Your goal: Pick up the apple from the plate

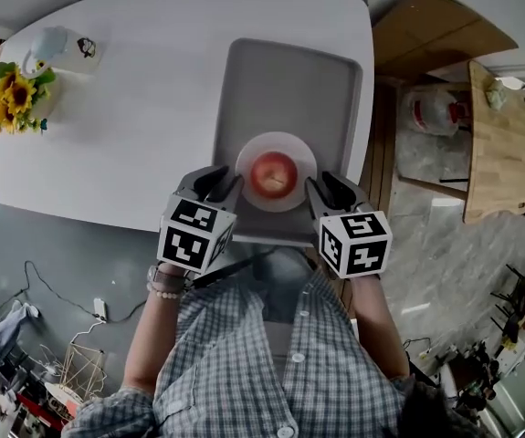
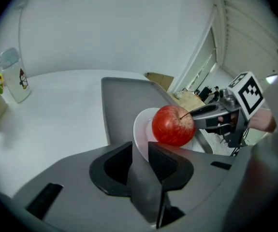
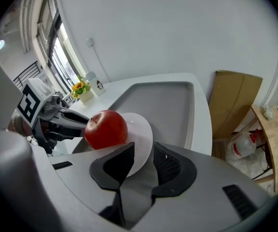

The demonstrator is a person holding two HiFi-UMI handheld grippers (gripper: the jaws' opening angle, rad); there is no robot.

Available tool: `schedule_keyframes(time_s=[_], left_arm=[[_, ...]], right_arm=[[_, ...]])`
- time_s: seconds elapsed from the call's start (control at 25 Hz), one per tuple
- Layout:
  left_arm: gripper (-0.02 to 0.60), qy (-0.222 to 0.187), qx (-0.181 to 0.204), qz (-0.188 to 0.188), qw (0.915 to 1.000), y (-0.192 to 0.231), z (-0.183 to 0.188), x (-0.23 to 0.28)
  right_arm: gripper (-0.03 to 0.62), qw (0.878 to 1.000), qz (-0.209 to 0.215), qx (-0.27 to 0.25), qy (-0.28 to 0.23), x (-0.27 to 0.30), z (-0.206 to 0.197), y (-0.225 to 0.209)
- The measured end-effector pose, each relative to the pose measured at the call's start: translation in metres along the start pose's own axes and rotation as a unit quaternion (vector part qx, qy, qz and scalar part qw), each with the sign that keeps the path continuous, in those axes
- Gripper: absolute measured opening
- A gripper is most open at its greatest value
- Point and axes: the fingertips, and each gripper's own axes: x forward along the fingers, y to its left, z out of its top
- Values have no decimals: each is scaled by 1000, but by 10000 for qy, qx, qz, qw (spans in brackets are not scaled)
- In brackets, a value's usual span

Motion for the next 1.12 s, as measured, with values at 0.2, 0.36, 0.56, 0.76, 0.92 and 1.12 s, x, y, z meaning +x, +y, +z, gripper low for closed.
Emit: schedule_keyframes(time_s=[0.2, 0.36, 0.56, 0.76, 0.92, 1.12], left_arm=[[87, 180, -346, 134, 9991, 0, -8, 8], [87, 298, -525, 112, 9981, 1, -11, 13], [86, 333, -918, -101, 9952, 1, -11, 17], [78, 410, -1021, -207, 9937, -2, -11, 19], [68, 402, -1305, -364, 9900, -1, -11, 19], [61, 477, -1421, -487, 9875, -2, -11, 18]], right_arm=[[103, 9996, 69, 65, 252, 8, -8, -2], [103, 9988, 144, 182, 429, 13, -17, -2], [103, 9981, 247, 398, 391, 15, -17, -2], [101, 9978, 168, 563, 322, 15, -18, -2], [100, 9965, 99, 759, 333, 14, -18, -3], [85, 9928, 81, 1162, 293, 12, -15, -6]])
